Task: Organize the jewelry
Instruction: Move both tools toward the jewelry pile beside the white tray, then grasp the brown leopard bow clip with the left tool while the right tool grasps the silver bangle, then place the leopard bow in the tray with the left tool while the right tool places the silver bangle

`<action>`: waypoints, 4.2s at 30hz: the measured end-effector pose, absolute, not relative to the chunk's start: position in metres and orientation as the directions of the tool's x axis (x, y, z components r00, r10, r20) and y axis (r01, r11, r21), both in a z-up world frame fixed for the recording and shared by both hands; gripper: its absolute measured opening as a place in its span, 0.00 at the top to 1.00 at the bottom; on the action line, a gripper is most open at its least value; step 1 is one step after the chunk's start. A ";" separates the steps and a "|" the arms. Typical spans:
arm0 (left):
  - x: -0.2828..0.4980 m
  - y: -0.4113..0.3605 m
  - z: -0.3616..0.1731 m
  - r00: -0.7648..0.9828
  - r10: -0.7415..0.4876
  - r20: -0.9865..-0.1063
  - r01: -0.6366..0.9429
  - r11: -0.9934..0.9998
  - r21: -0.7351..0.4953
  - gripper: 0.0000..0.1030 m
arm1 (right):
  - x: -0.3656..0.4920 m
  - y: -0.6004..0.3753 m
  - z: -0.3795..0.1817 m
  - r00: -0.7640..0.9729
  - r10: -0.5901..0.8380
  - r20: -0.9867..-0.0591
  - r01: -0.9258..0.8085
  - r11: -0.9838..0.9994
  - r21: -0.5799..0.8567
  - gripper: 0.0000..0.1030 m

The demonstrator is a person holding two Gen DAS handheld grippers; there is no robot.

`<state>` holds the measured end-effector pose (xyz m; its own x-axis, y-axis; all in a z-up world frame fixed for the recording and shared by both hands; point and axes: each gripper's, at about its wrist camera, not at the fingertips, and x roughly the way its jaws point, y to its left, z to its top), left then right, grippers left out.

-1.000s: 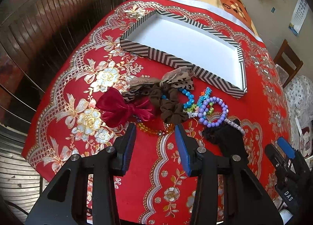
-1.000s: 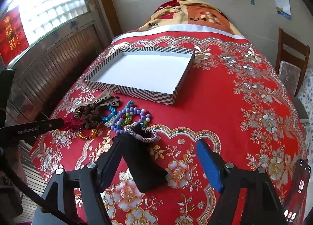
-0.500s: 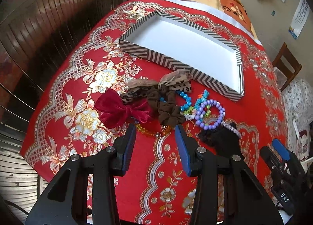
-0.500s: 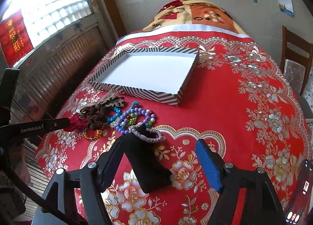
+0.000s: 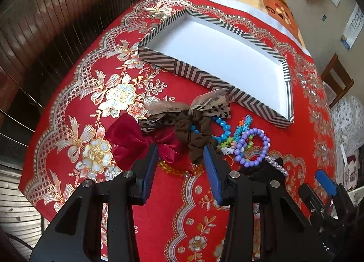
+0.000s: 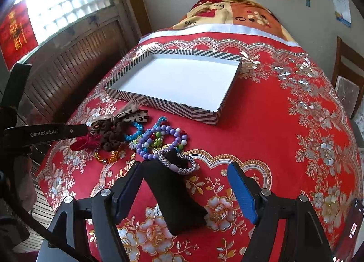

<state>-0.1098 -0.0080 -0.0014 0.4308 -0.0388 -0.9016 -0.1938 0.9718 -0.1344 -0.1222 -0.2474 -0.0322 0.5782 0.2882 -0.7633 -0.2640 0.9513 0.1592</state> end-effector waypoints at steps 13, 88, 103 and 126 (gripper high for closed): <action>-0.102 0.009 -0.006 0.414 -0.050 -0.909 -0.202 0.968 -0.146 0.61 | -0.114 -0.233 -0.040 0.556 0.293 -0.778 -0.291 0.945 0.148 0.29; -0.031 0.005 0.054 0.518 -0.157 -0.841 0.011 0.984 -0.177 0.90 | -0.046 -0.255 -0.084 0.326 0.584 -0.743 -0.177 0.810 0.559 0.66; 0.014 0.018 0.056 0.516 -0.188 -0.836 0.018 0.978 -0.209 0.90 | -0.054 -0.267 -0.019 0.521 0.566 -0.639 -0.241 0.816 0.526 0.93; 0.120 0.026 -0.045 0.348 -0.204 -0.915 0.017 0.977 -0.211 0.63 | -0.044 -0.290 -0.054 0.437 0.271 -0.858 -0.162 0.962 0.221 0.57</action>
